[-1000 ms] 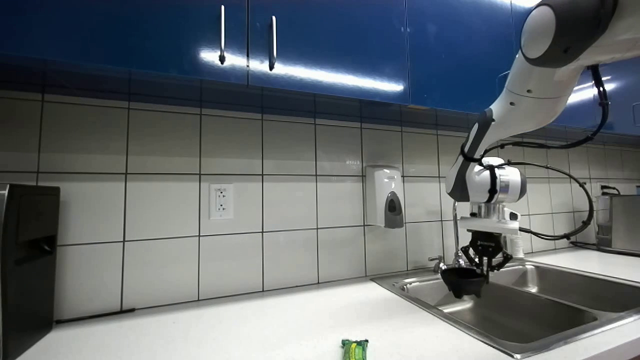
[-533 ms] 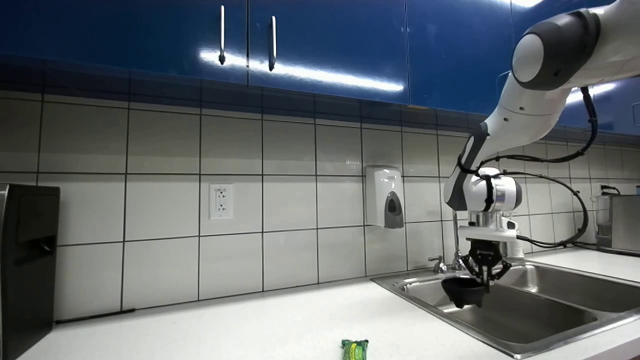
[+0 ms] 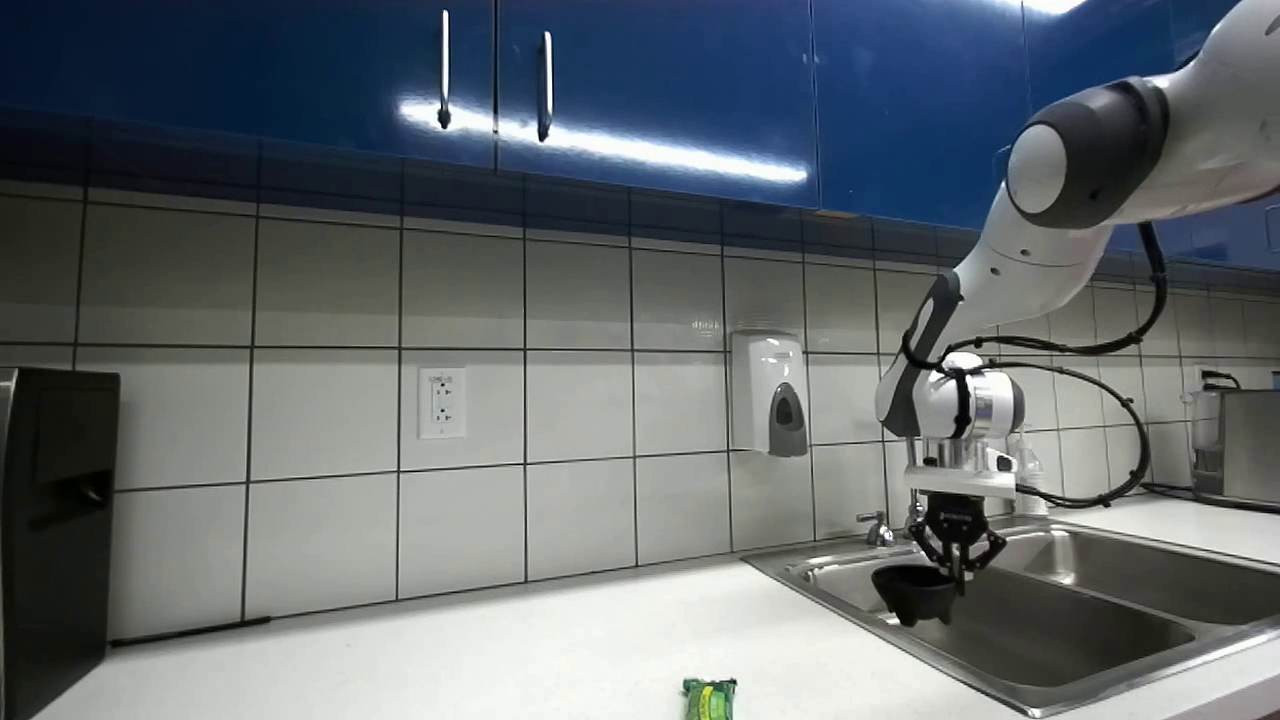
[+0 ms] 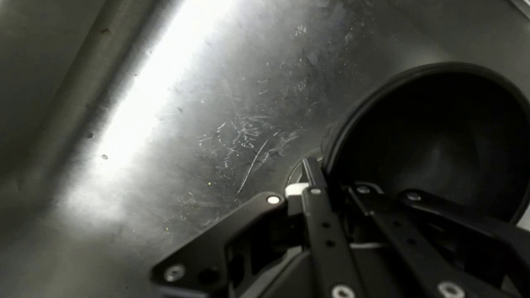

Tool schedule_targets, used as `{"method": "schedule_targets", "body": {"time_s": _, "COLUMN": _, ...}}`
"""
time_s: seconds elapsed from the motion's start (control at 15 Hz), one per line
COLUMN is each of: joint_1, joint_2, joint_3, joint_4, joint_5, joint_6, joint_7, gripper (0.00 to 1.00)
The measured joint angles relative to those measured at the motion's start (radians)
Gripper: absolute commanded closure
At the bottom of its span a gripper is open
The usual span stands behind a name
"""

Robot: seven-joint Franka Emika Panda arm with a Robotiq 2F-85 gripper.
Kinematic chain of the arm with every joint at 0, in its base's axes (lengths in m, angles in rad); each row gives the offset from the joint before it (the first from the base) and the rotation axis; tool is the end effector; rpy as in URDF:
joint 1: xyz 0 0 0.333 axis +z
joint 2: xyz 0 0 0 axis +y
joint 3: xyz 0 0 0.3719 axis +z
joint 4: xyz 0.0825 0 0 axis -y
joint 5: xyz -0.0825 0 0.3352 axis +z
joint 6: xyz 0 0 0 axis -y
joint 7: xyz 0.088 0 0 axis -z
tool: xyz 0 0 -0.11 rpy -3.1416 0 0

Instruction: Put the black bowl in the sink

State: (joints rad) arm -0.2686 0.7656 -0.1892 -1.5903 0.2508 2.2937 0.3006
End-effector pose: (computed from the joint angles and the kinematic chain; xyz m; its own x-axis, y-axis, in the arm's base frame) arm 0.6369 -0.2779 0.2567 0.6367 -0.7689 -0.0585 -0.7711 -0.6359 -0.0335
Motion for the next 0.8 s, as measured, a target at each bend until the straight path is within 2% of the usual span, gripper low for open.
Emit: {"method": "schedule_targets", "body": {"time_s": 0.8, "joint_1": -0.001, "joint_2": 0.216, "joint_3": 0.008, "joint_4": 0.263, "joint_5": -0.002, "joint_6": -0.085, "joint_7": -0.001, "gripper": 0.98}}
